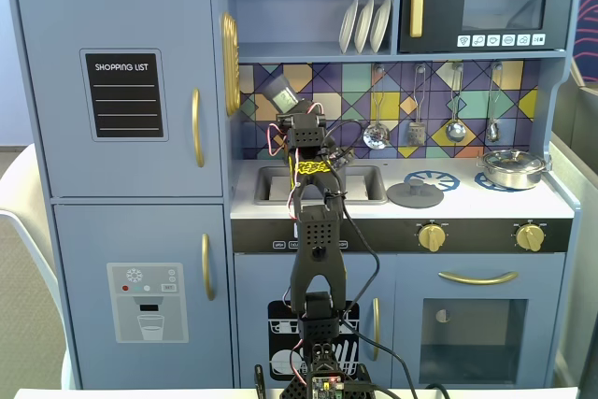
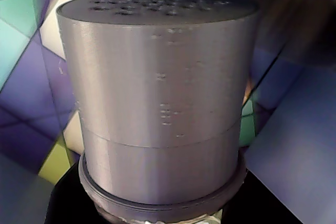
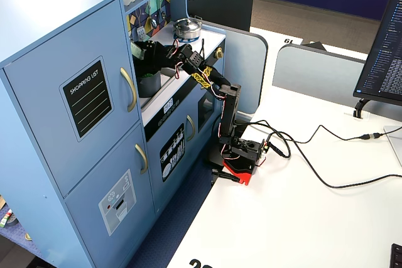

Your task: Put salt in the gray recipient

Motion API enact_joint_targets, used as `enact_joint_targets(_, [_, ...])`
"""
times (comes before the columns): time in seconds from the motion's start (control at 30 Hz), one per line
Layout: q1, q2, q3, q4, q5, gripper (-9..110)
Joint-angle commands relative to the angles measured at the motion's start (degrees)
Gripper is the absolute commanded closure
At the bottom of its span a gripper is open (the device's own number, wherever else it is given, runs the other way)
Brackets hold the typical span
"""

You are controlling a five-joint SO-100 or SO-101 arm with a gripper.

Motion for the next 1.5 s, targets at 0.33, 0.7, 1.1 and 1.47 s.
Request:
enact_joint_targets(0.33, [29.3, 7.8, 2.8, -7.5, -101.3, 101])
enact_joint_targets(0.7, [54.5, 2.9, 7.4, -29.8, -146.7, 101])
enact_joint_targets(1.1, [54.7, 3.7, 30.1, -50.0, -147.4, 101])
enact_joint_targets(1.47, [53.9, 1.5, 35.8, -57.4, -145.3, 101])
